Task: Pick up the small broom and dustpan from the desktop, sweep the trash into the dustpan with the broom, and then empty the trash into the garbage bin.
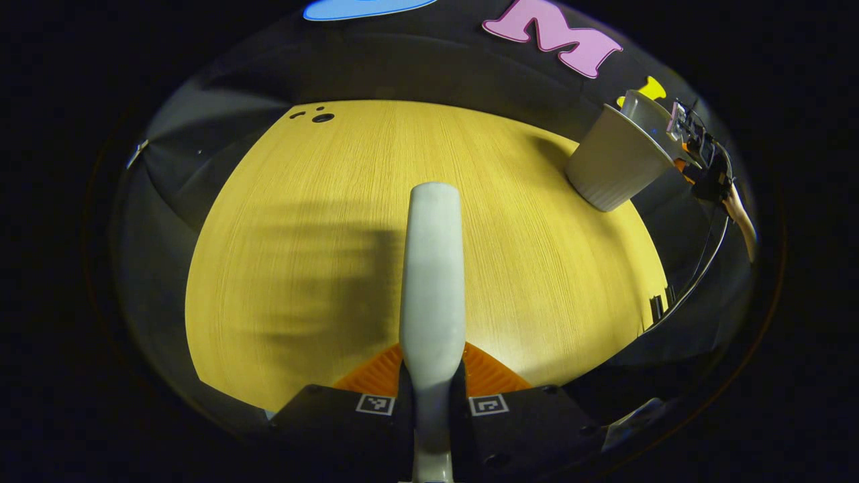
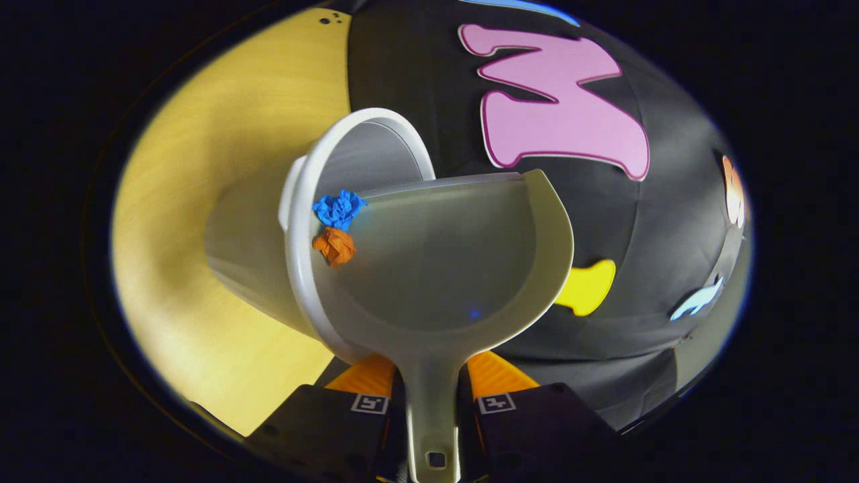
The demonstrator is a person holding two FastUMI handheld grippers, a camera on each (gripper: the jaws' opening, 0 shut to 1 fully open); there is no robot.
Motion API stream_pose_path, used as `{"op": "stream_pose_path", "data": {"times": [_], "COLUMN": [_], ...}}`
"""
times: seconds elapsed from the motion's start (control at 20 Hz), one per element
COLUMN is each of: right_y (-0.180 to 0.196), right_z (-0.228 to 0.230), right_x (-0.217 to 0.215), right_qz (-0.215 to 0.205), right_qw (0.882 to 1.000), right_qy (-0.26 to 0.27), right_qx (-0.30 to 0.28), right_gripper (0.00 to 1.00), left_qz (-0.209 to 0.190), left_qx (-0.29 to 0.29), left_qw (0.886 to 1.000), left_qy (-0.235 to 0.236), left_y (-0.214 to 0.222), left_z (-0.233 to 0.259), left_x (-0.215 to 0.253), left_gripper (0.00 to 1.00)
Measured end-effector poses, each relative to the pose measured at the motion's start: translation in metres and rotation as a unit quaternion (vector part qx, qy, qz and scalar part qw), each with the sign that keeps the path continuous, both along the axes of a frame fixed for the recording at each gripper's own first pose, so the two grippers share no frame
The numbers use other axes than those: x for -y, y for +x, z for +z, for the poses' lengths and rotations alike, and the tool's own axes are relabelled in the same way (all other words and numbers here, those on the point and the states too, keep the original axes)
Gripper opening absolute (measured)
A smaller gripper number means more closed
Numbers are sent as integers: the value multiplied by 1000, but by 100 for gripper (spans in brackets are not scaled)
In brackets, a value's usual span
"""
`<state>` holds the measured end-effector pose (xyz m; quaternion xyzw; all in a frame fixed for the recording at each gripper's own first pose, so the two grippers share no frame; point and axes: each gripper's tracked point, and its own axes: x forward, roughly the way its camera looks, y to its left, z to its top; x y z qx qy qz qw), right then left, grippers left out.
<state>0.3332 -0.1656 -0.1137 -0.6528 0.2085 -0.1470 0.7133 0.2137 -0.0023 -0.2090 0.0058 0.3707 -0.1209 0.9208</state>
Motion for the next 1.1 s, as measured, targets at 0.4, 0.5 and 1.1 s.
{"op": "stream_pose_path", "data": {"times": [0.4,0.5,1.1], "right_y": [-1,-2,2], "right_z": [-7,-10,-28], "right_x": [10,17,-14], "right_qz": [-13,-39,-120], "right_qw": [998,991,815], "right_qy": [59,130,561], "right_qx": [0,7,85], "right_gripper": [33,33,36], "left_qz": [21,27,72], "left_qx": [6,10,46], "left_qw": [1000,1000,996], "left_qy": [1,2,-8], "left_y": [-2,0,3], "left_z": [-6,-7,0], "left_x": [0,-1,0], "left_gripper": [26,24,27]}}
